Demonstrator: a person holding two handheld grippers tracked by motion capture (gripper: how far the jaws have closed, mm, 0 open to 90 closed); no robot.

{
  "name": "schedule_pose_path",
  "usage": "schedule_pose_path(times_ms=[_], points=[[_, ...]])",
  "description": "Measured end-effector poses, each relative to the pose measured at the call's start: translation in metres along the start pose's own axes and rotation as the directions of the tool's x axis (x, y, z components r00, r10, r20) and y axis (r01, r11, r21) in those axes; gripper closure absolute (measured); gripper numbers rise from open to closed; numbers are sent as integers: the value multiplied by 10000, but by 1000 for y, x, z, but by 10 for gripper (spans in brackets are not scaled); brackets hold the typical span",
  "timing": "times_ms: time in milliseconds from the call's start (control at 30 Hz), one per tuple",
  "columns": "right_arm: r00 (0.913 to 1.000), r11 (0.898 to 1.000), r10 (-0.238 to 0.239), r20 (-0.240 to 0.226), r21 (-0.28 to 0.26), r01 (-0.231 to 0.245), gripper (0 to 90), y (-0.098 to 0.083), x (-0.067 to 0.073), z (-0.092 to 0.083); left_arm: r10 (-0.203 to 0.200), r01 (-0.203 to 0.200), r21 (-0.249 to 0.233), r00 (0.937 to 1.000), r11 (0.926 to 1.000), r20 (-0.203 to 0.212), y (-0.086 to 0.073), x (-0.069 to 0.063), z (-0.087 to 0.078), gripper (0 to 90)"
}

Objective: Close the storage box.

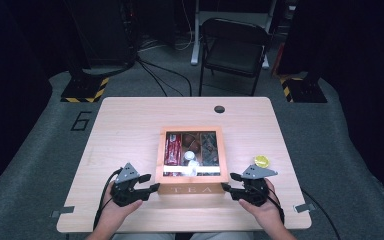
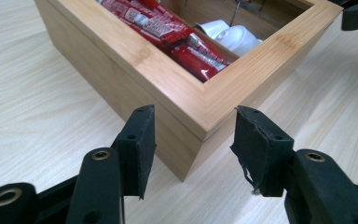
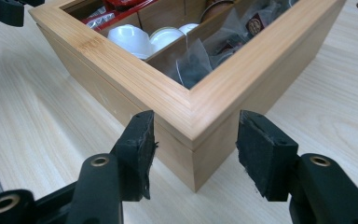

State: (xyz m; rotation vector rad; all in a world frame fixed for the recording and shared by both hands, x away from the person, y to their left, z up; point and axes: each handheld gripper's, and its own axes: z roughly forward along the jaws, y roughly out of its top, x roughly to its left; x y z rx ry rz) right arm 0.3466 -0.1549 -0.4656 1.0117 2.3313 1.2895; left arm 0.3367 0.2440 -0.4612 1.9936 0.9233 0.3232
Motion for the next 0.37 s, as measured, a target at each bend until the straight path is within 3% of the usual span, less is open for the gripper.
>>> schedule_pose_path(times_ms=[200,367], points=[[9996,9996,267,29,13,-267,427,-6,-4,-5,-197,195,-136,9997,9997,-126,-1,5,-7,464],[9996,9998,124,236,-184,-120,393,-8,-5,-9,-350,348,-120,9992,9993,-177,-4,10,-11,434]])
